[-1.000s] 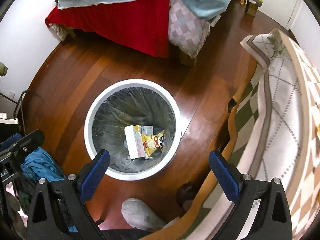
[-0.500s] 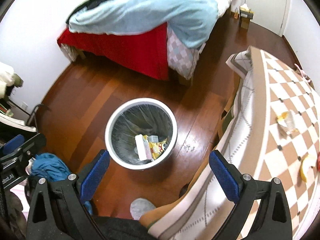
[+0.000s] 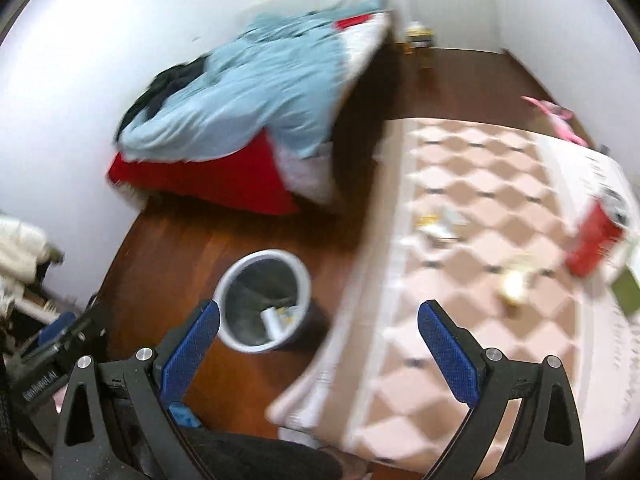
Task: Collect trash
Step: 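Move both tools back toward the table, then grasp the white medicine box with the right tool while the left tool grasps the bread crust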
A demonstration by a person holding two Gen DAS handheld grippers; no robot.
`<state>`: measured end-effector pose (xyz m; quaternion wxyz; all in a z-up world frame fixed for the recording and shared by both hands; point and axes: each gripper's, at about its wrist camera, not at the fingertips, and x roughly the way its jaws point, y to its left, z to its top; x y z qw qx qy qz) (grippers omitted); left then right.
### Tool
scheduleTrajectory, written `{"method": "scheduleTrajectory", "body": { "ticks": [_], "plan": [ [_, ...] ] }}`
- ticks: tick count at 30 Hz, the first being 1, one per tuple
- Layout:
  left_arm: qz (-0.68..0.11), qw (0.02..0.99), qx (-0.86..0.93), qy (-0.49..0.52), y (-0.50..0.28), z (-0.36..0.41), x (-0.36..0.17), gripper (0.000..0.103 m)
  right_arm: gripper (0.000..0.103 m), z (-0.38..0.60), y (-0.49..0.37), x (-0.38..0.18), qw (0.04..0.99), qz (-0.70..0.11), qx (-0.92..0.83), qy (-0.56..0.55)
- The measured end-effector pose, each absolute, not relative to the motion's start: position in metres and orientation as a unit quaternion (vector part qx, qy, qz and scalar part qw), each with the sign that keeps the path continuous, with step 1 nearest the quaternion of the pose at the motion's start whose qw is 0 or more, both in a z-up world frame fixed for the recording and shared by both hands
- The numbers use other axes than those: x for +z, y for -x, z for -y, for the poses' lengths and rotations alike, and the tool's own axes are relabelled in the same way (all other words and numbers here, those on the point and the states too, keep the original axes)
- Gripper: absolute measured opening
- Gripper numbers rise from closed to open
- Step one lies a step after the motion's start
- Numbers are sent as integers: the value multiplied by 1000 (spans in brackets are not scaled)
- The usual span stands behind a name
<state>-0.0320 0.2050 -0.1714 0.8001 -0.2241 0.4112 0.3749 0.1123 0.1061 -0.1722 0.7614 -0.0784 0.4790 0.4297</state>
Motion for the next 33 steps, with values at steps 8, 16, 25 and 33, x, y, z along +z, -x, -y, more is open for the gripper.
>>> {"method": "scheduleTrajectory", "body": {
  "ticks": [8, 16, 25, 33],
  "plan": [
    [-492, 807, 268, 185, -119, -127, -234, 100, 101, 44, -242, -201, 824, -508, 248, 39],
    [-548, 797, 204, 153, -207, -90, -286, 98, 101, 150, -349, -253, 821, -554, 123, -59],
    [-547, 799, 197, 151, -235, -84, -307, 38, 100, 158, -416, -287, 803, -565, 85, -170],
    [-531, 810, 201, 146, -231, -80, -297, 34, 81, 139, -440, -307, 801, -585, 73, -109]
  ]
}}
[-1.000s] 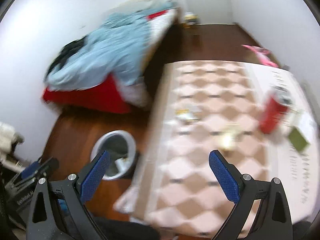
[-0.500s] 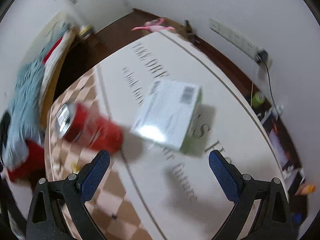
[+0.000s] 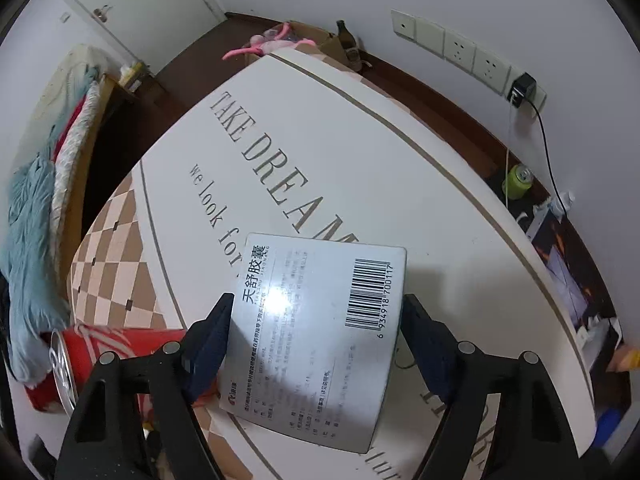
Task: Collect trash
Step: 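Grasp the white medicine box with the right tool while the left tool grasps the bread crust, then carry the medicine box and bread crust over the bin and open both tools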
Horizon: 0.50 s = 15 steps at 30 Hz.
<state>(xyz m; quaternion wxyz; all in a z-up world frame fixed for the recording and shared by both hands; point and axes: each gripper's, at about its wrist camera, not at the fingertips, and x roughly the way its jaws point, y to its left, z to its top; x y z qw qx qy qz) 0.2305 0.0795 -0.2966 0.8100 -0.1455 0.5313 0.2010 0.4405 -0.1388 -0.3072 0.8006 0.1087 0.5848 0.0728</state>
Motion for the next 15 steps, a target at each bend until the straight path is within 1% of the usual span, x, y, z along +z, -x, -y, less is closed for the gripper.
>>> {"method": "scheduleTrajectory", "body": {
  "ticks": [4, 9, 15],
  "plan": [
    [-513, 821, 202, 151, -218, -82, -278, 34, 80, 149, -430, -297, 804, -579, 80, -108],
    [-476, 842, 203, 153, -194, -86, -238, 34, 80, 163, -405, -271, 818, -557, 96, -109],
    [-423, 867, 211, 159, -162, -103, -184, 34, 80, 156, -363, -218, 845, -511, 141, -76]
  ]
}}
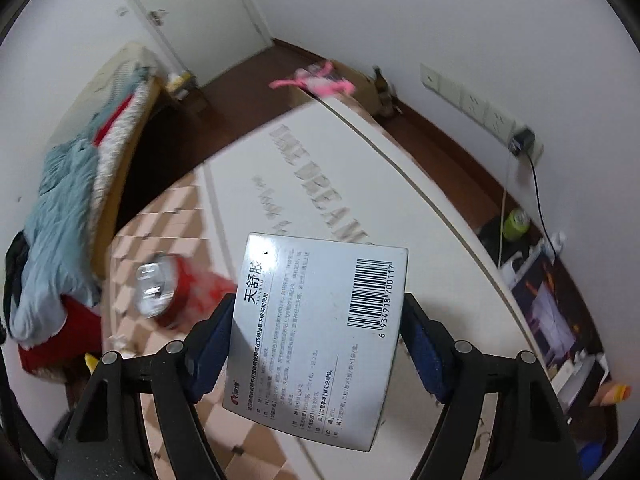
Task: Collect trash
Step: 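Carry the medicine box and bread crust over the bin and open both tools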
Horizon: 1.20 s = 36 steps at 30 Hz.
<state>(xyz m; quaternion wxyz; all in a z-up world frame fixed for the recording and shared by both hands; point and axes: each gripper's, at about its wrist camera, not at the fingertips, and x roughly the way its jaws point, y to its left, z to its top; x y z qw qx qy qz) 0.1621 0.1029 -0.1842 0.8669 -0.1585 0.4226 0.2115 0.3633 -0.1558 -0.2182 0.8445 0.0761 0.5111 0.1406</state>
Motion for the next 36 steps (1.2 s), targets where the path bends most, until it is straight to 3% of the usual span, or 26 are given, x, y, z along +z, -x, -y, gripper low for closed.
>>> {"method": "scheduleTrajectory", "body": {
  "ticks": [11, 18, 27, 36],
  "plan": [
    [-358, 877, 272, 168, -80, -167, -118, 34, 80, 73, -289, -112, 857, -427, 282, -63],
    [-347, 859, 334, 175, -10, -228, -106, 34, 80, -20, -239, -92, 830, -421, 364, -39],
    [-360, 813, 400, 220, 74, -318, -145, 34, 80, -164, -158, -122, 768, -450, 456, 8],
    [-412, 753, 399, 322, 114, -401, -247, 34, 80, -298, -89, -233, 698, -513, 488, 109]
  ]
}}
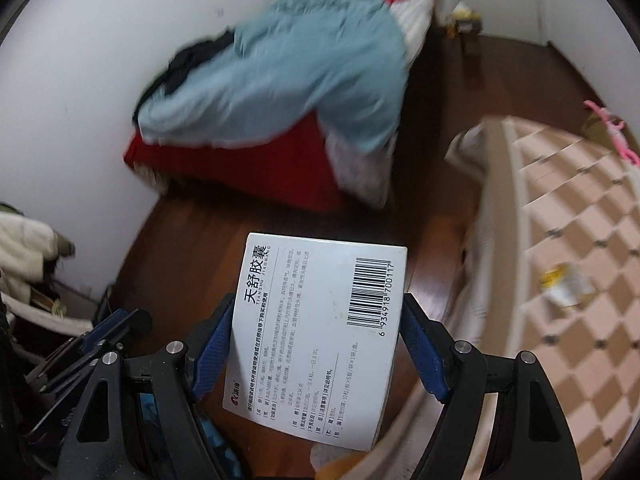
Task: Collect trash
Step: 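Carry the medicine box and bread crust over the bin and open both tools, then move both tools back toward the table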
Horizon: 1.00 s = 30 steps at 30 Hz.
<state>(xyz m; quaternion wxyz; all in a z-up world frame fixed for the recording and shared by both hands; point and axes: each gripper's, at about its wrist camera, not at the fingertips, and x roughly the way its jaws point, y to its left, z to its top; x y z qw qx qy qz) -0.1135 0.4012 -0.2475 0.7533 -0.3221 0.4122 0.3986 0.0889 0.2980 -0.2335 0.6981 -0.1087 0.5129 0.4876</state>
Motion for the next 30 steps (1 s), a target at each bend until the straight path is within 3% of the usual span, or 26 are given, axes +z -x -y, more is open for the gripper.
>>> {"method": "scheduleTrajectory", "body": {
  "ticks": [6, 7, 8, 10, 11, 12, 22, 30],
  "plan": [
    [-457, 702, 411, 360, 122, -434, -312, 35, 81, -352, -76, -317, 658, -558, 482, 152],
    [-463, 691, 419, 364, 125, -438, -322, 39, 81, -363, -74, -334, 650, -567, 480, 158],
    [-467, 684, 424, 366, 125, -441, -328, 46, 83, -370, -72, -347, 640, -577, 479, 166],
    [-471, 674, 434, 367, 130, -443, -338, 93, 87, -382, -71, -372, 623, -595, 474, 182],
    [-469, 673, 438, 367, 134, -442, -343, 97, 99, -386, -70, -380, 619, -599, 472, 187],
    [-471, 671, 442, 363, 135, -441, -345, 98, 103, -389, -68, -389, 617, -603, 467, 195],
    [-485, 669, 461, 324, 135, -421, -334, 98, 103, -377, -65, -401, 650, -563, 435, 266],
    [-441, 705, 487, 266, 117, -383, -267, 98, 103, -338, -72, -349, 670, -548, 448, 223]
  ]
}}
